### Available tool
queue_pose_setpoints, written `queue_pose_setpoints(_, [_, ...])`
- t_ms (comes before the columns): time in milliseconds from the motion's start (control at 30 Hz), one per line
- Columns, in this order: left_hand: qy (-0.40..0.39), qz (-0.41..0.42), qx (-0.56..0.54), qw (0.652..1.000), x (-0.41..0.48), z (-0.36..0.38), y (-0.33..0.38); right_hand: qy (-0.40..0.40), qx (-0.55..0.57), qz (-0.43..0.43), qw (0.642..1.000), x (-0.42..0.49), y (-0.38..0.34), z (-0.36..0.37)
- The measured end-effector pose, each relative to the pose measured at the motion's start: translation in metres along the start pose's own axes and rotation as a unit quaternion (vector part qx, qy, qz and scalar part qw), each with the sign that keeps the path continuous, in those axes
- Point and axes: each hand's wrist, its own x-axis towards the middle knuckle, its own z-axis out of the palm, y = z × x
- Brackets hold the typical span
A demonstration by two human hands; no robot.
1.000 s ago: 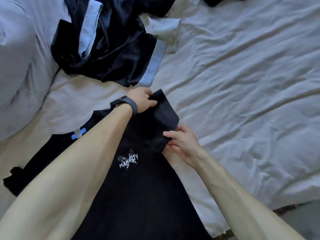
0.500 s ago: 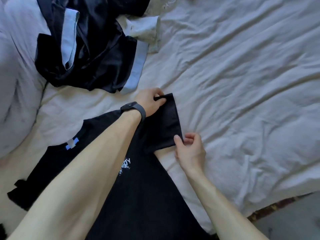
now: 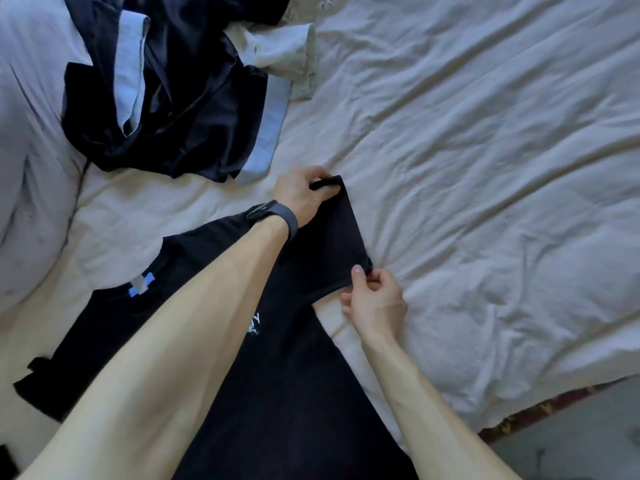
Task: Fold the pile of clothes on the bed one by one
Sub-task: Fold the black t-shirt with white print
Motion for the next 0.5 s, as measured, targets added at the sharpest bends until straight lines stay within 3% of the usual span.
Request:
queue_pose_setpoints(233, [-0.024,-0.003,0.041,0.999,-0.009,-0.013,-0.006,-0.049,-0.059,0.015,0.997,-0.009,-0.012,-0.005])
queue_pose_setpoints(367, [-0.018,0.033,0.184,0.982,-0.014,-0.032,-0.004,-0.089,0.14,0.107,0.98,-0.02,-0.012,0.002])
queue_pose_setpoints(500, [0.002,0.06,0.086,0.994,-0.034,-0.055,-0.004,-0.081,0.265,0.088,0.957,-0.047,-0.018,0.011])
